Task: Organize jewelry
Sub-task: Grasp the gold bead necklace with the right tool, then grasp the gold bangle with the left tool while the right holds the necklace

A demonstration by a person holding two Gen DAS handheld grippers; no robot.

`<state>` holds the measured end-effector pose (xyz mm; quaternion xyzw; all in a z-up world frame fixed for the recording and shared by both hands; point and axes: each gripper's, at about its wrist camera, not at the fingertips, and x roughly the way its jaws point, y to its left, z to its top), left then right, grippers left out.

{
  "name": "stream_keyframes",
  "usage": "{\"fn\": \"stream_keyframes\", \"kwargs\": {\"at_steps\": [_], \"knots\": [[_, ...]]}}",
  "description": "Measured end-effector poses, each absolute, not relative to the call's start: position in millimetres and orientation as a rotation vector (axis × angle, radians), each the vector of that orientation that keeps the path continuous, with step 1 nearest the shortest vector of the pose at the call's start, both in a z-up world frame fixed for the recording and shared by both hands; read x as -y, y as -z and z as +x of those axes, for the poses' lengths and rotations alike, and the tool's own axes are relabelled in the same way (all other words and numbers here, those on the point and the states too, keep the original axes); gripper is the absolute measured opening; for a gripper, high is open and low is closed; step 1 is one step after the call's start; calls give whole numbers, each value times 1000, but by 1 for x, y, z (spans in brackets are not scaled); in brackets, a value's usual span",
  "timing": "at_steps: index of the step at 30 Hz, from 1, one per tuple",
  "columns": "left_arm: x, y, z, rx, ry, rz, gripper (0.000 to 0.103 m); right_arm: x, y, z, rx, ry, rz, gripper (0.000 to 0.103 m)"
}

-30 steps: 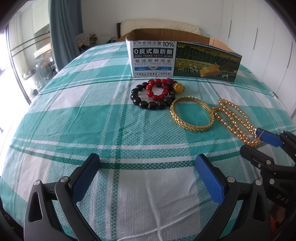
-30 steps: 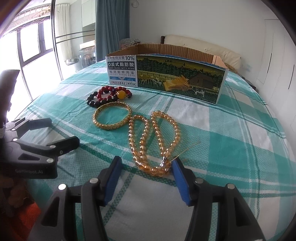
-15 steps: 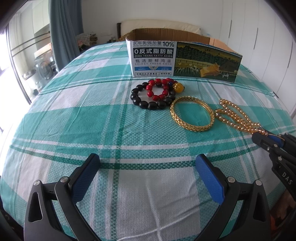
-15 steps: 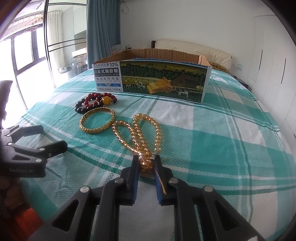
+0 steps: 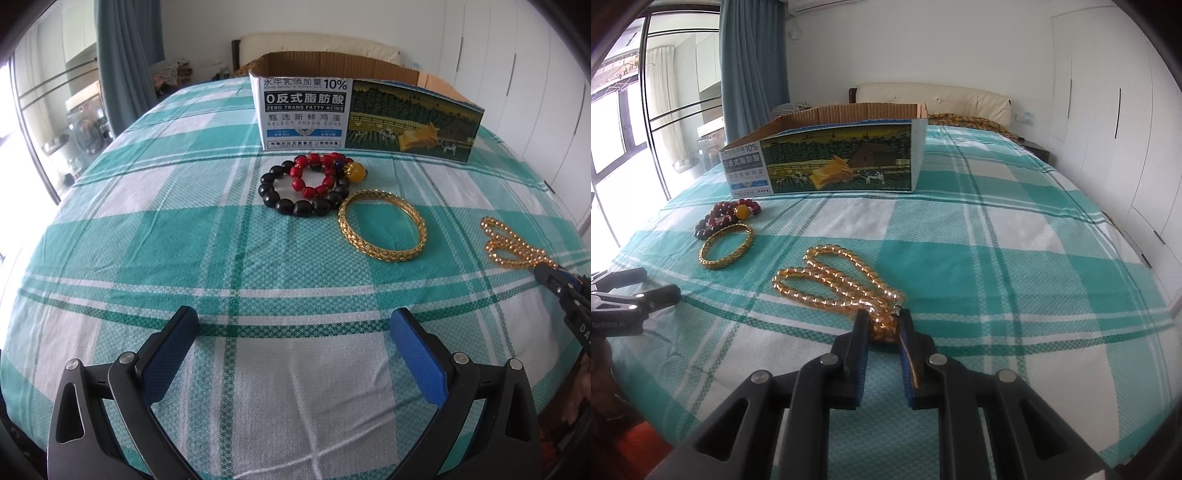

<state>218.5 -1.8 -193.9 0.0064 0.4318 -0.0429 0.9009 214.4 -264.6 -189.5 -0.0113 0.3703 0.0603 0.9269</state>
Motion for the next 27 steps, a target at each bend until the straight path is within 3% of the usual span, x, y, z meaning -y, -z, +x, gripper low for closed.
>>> {"fn": "stream_keyframes", "kwargs": {"at_steps": [15, 17, 19, 27], "knots": [[61, 189, 289, -978, 174, 30, 101, 269, 190, 210, -747, -129, -12, 15], [58, 187, 288, -958, 159, 9, 94, 271, 190, 208, -741, -136, -7, 15], [58, 185, 285, -931, 151, 31, 72, 272, 191, 208, -737, -141, 0, 15], [50, 182, 247, -895, 236, 14, 70, 276, 191, 208, -736, -156, 26, 15]]}}
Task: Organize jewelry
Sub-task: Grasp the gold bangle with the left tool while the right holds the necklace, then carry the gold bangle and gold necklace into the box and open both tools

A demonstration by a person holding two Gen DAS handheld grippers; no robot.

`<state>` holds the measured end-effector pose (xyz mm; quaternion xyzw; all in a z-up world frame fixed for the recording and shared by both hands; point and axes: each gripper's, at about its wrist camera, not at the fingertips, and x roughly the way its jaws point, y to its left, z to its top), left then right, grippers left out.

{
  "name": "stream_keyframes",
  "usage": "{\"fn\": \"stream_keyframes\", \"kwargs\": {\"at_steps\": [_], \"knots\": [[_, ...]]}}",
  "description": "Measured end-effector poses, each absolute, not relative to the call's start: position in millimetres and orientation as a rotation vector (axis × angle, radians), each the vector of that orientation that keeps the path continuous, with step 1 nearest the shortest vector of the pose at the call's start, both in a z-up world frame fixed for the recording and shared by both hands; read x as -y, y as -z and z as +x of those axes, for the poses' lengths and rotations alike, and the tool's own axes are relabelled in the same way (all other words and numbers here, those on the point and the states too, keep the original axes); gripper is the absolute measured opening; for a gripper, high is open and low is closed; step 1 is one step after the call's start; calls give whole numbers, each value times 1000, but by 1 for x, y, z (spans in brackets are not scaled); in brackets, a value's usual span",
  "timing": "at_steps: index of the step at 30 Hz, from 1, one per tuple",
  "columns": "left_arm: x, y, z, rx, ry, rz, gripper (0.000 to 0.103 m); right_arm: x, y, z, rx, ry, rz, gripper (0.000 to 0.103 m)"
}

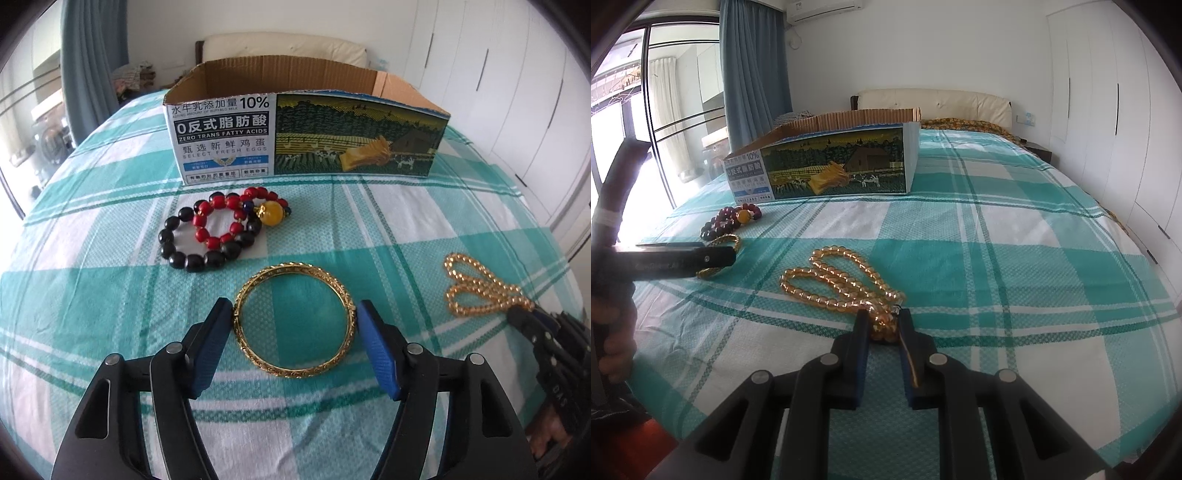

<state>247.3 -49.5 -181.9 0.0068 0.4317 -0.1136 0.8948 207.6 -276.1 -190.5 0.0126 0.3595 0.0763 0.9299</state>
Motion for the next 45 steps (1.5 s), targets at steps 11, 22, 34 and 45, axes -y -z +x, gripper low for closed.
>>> {"fn": "stream_keyframes", "kwargs": {"at_steps": [11, 22, 34, 45], "knots": [[42, 187, 213, -875, 259, 93, 76, 280, 188, 204, -752, -206, 56, 36], [36, 191, 209, -863, 243, 95, 88, 271, 188, 207, -770, -174, -18, 40], [29, 173, 210, -835, 269, 44, 69, 274, 144, 206, -742, -246, 69, 8], [13, 142, 215, -785, 244, -2, 69, 290, 135, 209, -728, -256, 154, 8]]}}
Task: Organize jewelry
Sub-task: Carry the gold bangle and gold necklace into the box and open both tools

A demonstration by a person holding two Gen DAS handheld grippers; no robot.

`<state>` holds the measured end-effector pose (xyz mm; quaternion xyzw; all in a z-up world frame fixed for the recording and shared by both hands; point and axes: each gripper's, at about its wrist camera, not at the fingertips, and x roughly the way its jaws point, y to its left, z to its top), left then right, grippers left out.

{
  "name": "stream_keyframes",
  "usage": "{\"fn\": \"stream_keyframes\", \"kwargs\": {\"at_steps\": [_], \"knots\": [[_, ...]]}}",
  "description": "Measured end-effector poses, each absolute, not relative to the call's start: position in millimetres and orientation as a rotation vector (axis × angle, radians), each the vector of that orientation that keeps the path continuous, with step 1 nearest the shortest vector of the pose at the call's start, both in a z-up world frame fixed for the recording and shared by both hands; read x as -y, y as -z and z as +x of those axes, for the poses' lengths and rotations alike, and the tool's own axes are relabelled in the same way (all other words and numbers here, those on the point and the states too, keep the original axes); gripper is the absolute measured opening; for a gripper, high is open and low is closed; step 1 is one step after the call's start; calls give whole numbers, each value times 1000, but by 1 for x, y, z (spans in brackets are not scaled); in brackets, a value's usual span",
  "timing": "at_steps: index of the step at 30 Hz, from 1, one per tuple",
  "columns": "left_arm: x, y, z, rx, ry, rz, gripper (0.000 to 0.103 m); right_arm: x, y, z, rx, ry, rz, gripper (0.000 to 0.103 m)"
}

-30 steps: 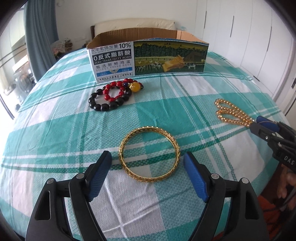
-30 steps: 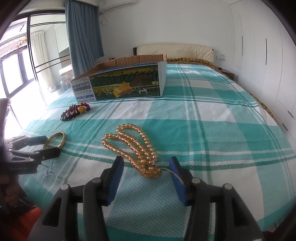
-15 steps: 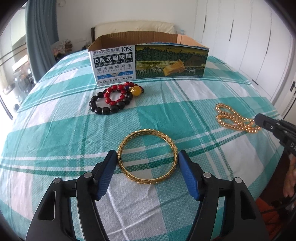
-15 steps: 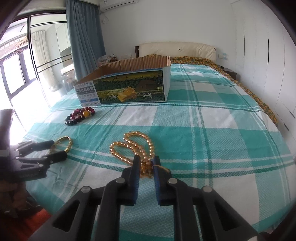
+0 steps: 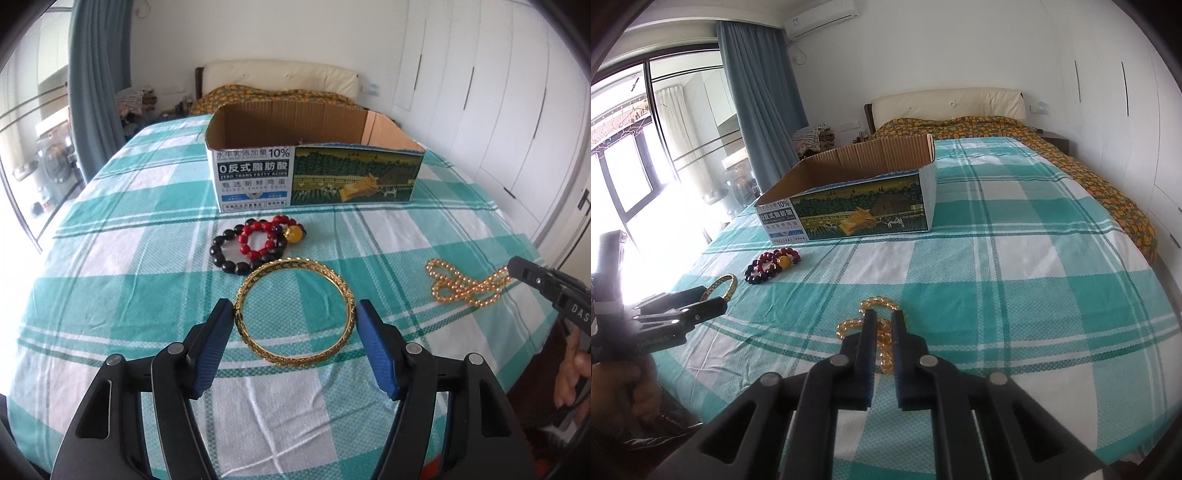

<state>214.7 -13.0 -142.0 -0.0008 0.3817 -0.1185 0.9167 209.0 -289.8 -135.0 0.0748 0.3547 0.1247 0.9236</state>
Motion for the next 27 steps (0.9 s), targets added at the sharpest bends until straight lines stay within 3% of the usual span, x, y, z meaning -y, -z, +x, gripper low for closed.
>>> {"fn": "stream_keyframes", "kwargs": {"at_steps": [17, 27], "knots": [[5, 146, 211, -812, 246, -35, 69, 321, 116, 201, -669, -252, 182, 8], [-6, 95, 229, -779, 289, -86, 69, 320, 52, 213, -602, -356, 221, 8]]}}
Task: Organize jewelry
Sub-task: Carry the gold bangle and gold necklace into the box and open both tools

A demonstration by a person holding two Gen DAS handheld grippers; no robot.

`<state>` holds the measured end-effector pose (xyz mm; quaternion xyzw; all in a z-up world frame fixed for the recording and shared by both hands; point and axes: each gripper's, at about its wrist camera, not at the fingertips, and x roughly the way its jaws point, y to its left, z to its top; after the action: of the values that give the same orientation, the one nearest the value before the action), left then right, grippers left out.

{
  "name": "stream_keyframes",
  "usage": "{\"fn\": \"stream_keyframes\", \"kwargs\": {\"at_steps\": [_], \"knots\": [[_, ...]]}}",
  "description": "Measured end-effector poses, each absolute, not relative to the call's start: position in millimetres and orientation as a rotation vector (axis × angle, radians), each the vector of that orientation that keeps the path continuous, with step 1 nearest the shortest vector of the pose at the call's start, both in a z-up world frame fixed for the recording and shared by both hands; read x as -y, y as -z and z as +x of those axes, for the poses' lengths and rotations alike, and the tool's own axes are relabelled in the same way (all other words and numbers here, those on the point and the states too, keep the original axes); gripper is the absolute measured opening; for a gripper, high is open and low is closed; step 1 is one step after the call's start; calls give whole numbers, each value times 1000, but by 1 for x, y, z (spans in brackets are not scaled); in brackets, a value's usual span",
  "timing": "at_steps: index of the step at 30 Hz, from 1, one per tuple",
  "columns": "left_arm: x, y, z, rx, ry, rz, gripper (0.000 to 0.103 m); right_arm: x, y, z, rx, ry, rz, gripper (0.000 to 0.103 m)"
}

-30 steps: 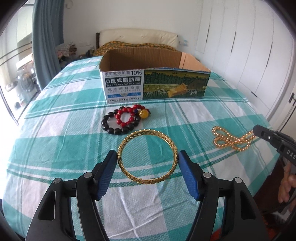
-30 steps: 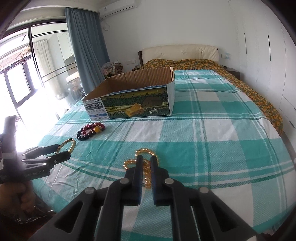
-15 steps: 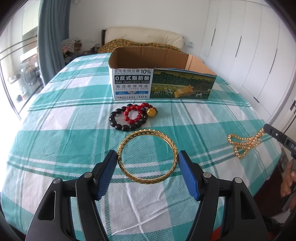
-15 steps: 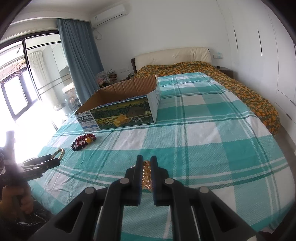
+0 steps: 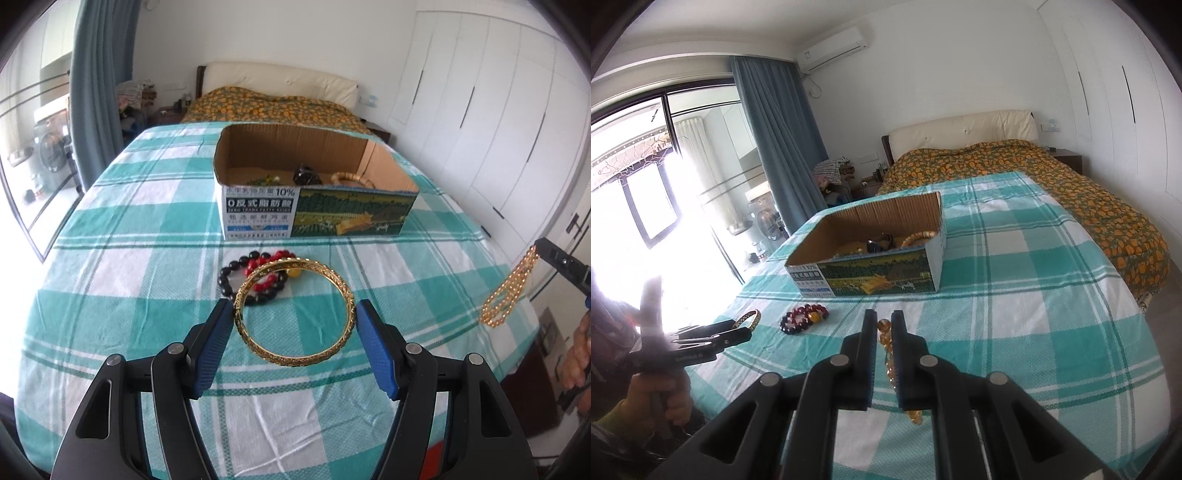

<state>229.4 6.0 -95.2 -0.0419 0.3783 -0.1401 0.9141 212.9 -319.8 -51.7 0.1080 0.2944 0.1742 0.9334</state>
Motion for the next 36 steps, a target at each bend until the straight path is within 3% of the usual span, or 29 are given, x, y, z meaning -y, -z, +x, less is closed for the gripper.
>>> {"fn": "stream_keyframes", "kwargs": {"at_steps": [11, 17, 25, 34, 35, 36], "knots": [[-14, -3, 309, -698, 340, -81, 69, 293, -44, 285, -500, -459, 142, 8], [-6, -22, 369, -696, 335, -53, 69, 273, -61, 356, -505, -465, 119, 8], [7, 11, 431, -773, 336, -44, 69, 262, -21, 431, -631, -440, 100, 8], [28, 74, 459, -884, 325, -38, 71, 270, 42, 457, -764, -341, 130, 9], [30, 81, 460, -900, 322, -35, 73, 272, 47, 458, -775, -320, 130, 15], [31, 86, 460, -913, 316, -32, 79, 274, 51, 458, -785, -305, 135, 32]]}}
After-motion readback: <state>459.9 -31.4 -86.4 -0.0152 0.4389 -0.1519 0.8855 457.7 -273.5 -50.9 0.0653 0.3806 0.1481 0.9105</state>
